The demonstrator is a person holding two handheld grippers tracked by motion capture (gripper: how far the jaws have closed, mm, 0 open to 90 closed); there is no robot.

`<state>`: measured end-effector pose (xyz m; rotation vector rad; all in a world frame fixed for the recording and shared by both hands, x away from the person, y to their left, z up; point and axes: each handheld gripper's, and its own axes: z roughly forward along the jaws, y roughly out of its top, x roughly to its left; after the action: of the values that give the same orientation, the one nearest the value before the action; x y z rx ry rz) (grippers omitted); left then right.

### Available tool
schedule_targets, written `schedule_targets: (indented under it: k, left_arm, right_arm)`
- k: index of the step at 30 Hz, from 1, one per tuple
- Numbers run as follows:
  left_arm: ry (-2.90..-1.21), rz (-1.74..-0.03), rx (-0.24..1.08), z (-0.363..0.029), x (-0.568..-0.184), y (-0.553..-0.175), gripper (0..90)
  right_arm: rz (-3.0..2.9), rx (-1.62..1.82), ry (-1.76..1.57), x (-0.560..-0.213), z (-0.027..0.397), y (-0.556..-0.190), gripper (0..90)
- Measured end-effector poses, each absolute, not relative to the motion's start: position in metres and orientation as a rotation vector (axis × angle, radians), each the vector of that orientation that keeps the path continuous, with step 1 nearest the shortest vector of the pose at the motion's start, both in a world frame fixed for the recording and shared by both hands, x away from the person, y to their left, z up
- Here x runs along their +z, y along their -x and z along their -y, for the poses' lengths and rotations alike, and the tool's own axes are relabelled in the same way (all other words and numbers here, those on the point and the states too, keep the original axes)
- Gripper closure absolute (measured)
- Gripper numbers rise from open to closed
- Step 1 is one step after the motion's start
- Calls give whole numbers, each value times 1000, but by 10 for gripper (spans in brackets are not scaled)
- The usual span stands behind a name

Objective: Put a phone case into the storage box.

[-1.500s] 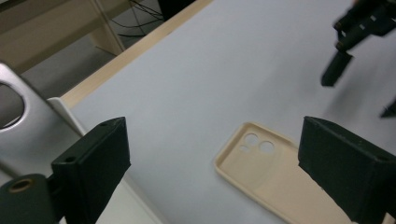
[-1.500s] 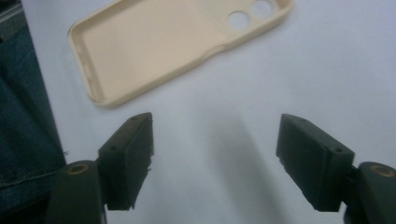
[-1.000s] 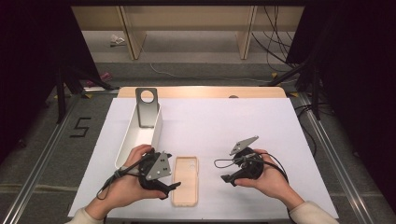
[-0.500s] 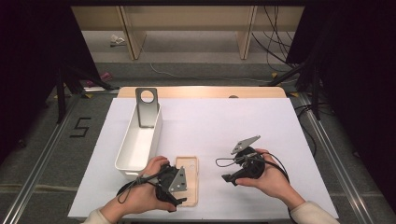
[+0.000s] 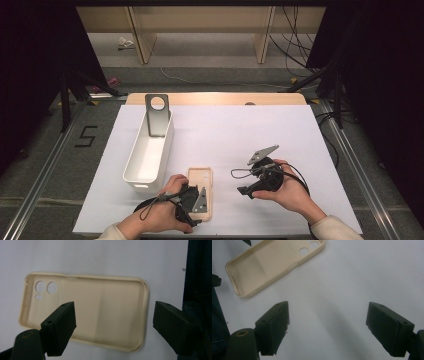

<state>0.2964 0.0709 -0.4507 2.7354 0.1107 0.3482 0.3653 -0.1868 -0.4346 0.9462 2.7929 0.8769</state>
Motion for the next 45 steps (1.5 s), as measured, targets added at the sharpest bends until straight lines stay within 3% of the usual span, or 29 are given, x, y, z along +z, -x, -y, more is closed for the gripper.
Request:
schedule_targets:
  k: [27,45]
  left_arm:
    - [-2809,-78,313,-65,-464,-297,227]
    - [-2851,-31,217,-60,-461,-297,398]
  right_arm:
    - [-2750,923,-974,-432,200,-366,186]
    - [-2750,925,-974,-432,202,-365,185]
